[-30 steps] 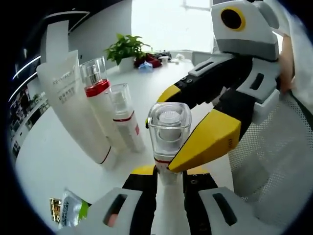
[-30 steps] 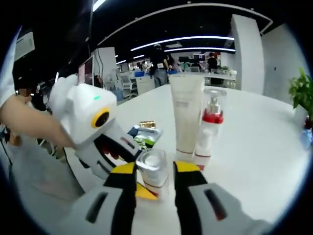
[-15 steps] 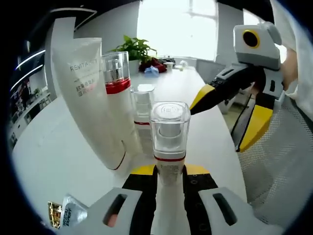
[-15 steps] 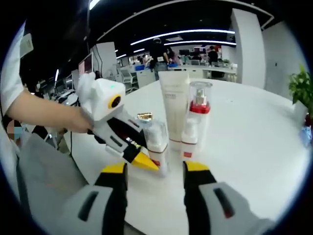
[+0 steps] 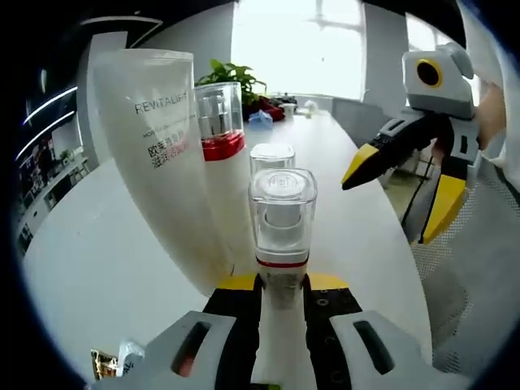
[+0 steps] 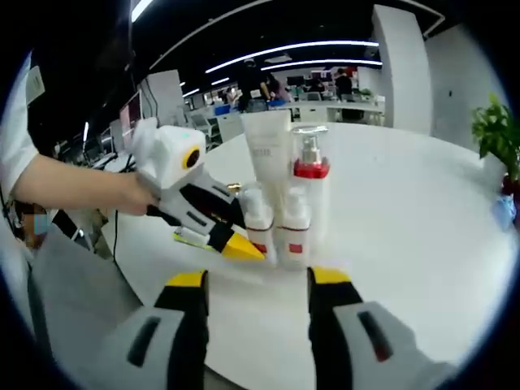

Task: Arrange the skincare products in the storage area until every visible bottle or jar stands upright without overlapping.

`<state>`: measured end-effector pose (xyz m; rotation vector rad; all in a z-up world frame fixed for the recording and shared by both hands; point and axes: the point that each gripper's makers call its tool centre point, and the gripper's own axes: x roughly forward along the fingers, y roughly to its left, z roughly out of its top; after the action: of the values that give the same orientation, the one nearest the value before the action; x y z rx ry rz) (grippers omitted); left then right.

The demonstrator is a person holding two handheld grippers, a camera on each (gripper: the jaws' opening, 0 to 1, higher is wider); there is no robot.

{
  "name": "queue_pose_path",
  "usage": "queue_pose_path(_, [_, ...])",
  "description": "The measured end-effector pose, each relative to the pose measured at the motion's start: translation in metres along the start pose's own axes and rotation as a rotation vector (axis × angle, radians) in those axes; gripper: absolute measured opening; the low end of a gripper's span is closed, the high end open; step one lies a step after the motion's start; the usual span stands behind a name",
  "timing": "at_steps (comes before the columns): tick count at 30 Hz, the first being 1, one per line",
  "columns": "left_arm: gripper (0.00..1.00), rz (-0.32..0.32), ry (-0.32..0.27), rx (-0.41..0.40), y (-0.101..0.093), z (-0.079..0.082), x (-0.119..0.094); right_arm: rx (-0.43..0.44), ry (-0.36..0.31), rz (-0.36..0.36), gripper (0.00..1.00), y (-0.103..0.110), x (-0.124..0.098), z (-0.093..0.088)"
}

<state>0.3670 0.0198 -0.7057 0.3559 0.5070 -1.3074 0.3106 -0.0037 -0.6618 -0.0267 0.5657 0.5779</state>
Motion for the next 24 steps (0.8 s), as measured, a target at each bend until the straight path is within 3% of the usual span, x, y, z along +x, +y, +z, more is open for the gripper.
queue_pose_path(24, [0.17, -0.020, -0.001, 0.016, 0.0066, 0.0048, 0.0069, 0.021, 0.014, 0.003, 0.49, -0.0001, 0.0009, -0.0061])
